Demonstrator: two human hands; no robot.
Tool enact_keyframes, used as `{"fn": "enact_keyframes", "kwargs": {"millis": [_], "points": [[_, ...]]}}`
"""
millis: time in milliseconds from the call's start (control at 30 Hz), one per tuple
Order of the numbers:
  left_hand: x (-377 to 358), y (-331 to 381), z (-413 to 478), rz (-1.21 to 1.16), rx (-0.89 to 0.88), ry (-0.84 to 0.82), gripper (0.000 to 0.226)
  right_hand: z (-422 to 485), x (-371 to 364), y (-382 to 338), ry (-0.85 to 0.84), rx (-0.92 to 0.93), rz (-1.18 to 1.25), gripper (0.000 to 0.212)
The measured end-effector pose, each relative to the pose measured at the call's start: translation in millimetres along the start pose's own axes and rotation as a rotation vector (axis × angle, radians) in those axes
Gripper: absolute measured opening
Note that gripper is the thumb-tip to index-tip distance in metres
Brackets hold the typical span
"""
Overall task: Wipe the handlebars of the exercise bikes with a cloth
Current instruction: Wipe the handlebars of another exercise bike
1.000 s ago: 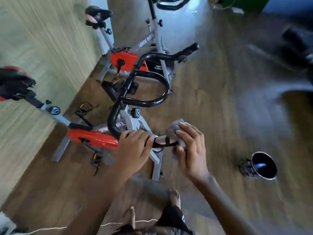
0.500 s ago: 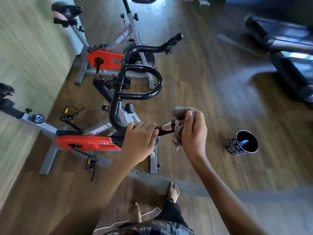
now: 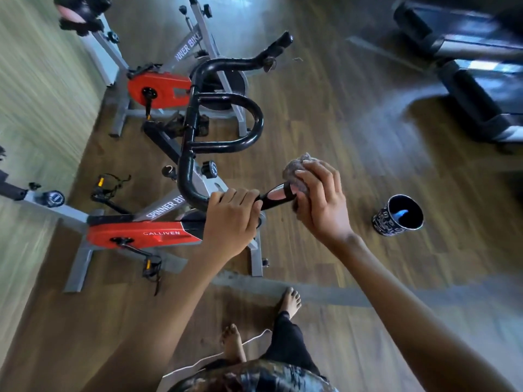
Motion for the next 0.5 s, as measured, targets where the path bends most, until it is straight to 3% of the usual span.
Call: {"fn": "enact_keyframes", "kwargs": {"millis": [67, 133, 267, 333, 433, 500], "points": [[-1.3, 0.7, 0.3, 0.005, 0.01, -0.003, 0.037, 12.1, 3.9, -9.6, 0.107, -0.246, 0.14, 0.026], [-2.2, 2.0, -0.6, 0.01, 0.025, 0.016, 0.036, 16.4, 4.1, -17.9, 0.16, -0.365, 0.143, 0.029], [-1.4, 4.5, -0.5, 0.019, 0.012, 0.035, 0.035, 4.4, 1.9, -10.1, 0.003, -0.062, -0.009, 0.025], [-0.5, 4.7, -0.1, 0.027, 0.014, 0.033, 0.037, 10.1, 5.6, -4.2, 0.039, -0.143, 0.065, 0.023], [-1.5, 4.2, -1.8, 0.027, 0.032, 0.038, 0.037, 21.4, 6.5, -13.4, 0.125, -0.286, -0.013, 0.027], [-1.7, 4.6, -2.8, -0.006, 0.051, 0.033, 0.038, 15.7, 6.7, -19.3, 0.055, -0.157, -0.074, 0.021]]}}
Point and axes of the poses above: each hand's wrist, its own z-axis towards the middle knuckle, its own x-axis out of the back of the hand, y = z × x, the point moved 3 cm from there along z, towards the middle knuckle, and after that the axes turned 12 degrees about x, right-handed, at the moved point
